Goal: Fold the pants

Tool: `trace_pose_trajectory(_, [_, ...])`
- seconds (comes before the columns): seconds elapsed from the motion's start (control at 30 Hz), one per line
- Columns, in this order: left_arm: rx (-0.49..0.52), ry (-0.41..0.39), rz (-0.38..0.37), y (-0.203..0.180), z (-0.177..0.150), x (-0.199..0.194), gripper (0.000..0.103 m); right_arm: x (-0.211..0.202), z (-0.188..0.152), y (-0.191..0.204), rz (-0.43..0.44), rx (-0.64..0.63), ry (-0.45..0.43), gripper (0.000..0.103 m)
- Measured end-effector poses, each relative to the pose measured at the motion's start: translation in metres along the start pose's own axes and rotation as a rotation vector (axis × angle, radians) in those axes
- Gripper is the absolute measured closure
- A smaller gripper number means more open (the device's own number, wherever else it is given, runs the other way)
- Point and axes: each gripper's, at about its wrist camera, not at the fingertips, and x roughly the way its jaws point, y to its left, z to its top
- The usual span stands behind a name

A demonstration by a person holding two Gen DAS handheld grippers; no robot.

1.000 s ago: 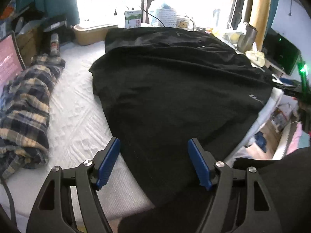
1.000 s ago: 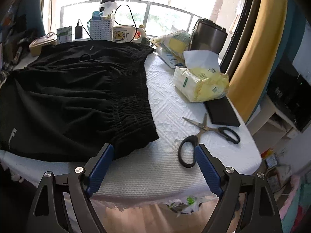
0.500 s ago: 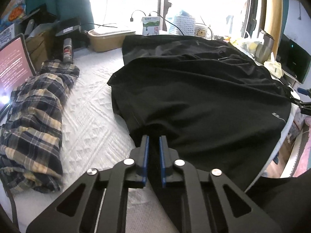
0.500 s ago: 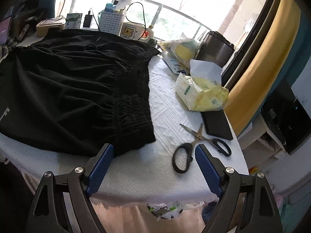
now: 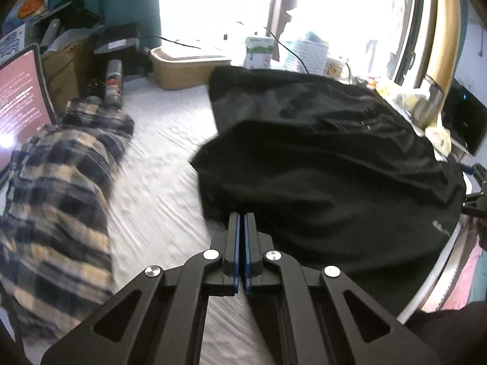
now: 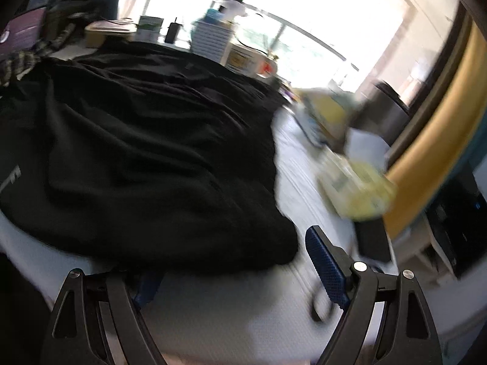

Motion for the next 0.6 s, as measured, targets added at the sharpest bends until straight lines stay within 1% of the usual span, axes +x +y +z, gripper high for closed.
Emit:
trace_pose_trajectory(0.07, [-0.025,0.003,-0.002,0.010,0.007,-0.002,0.102,0.004,0.009,0.001,0.025,0.003,-0.025,0.016])
trace_pose_trajectory(0.1, [-0.034,0.008,-0.017,0.014,0.008,-0.005,0.101,0.004,0.012,0.000,0.039,0.018,-0.028,0.019])
trace_pose_trajectory(0.13, [-0.032,0.016,-0.042,0.016,0.006,-0.009,0.101,0.006,0.015,-0.004,0.061,0.040,-0.016,0.032])
trace_pose_trajectory(0.17, [-0.022,0.021,-0.059,0.017,0.003,-0.012,0.101,0.007,0.016,-0.008,0.072,0.059,-0.002,0.040])
trace_pose_trajectory(0.2, [0.009,0.024,-0.076,0.014,-0.004,-0.019,0.093,0.006,0.016,-0.011,0.074,0.073,0.004,0.046])
trace_pose_trajectory(0.23, [0.032,0.028,-0.083,0.012,-0.010,-0.022,0.072,0.004,0.015,-0.012,0.083,0.088,0.005,0.049])
trace_pose_trajectory(0.27, [0.061,0.035,-0.093,0.009,-0.020,-0.026,0.059,0.001,0.016,-0.014,0.100,0.111,0.004,0.052])
trace_pose_trajectory(0.3, [0.080,0.041,-0.105,0.006,-0.028,-0.029,0.041,-0.002,0.017,-0.014,0.106,0.128,0.005,0.055])
trace_pose_trajectory(0.33, [0.093,0.046,-0.118,0.003,-0.034,-0.031,0.036,-0.003,0.019,-0.015,0.108,0.140,0.004,0.055])
trace_pose_trajectory(0.4, [0.121,0.059,-0.147,-0.003,-0.046,-0.036,0.036,-0.008,0.024,-0.015,0.111,0.161,0.004,0.055])
trace_pose_trajectory(0.47, [0.173,0.066,-0.162,-0.014,-0.059,-0.043,0.036,-0.013,0.032,-0.013,0.109,0.175,0.001,0.055])
trace_pose_trajectory(0.5, [0.194,0.067,-0.164,-0.018,-0.061,-0.044,0.035,-0.015,0.037,-0.013,0.109,0.180,0.000,0.055])
trace_pose_trajectory(0.53, [0.239,0.065,-0.162,-0.025,-0.066,-0.048,0.035,-0.016,0.040,-0.013,0.108,0.181,0.001,0.055])
trace_pose_trajectory(0.57, [0.281,0.062,-0.151,-0.032,-0.069,-0.051,0.035,-0.018,0.044,-0.012,0.102,0.180,0.000,0.055])
trace_pose_trajectory(0.6, [0.301,0.058,-0.143,-0.034,-0.071,-0.052,0.035,-0.018,0.046,-0.013,0.100,0.178,0.002,0.055])
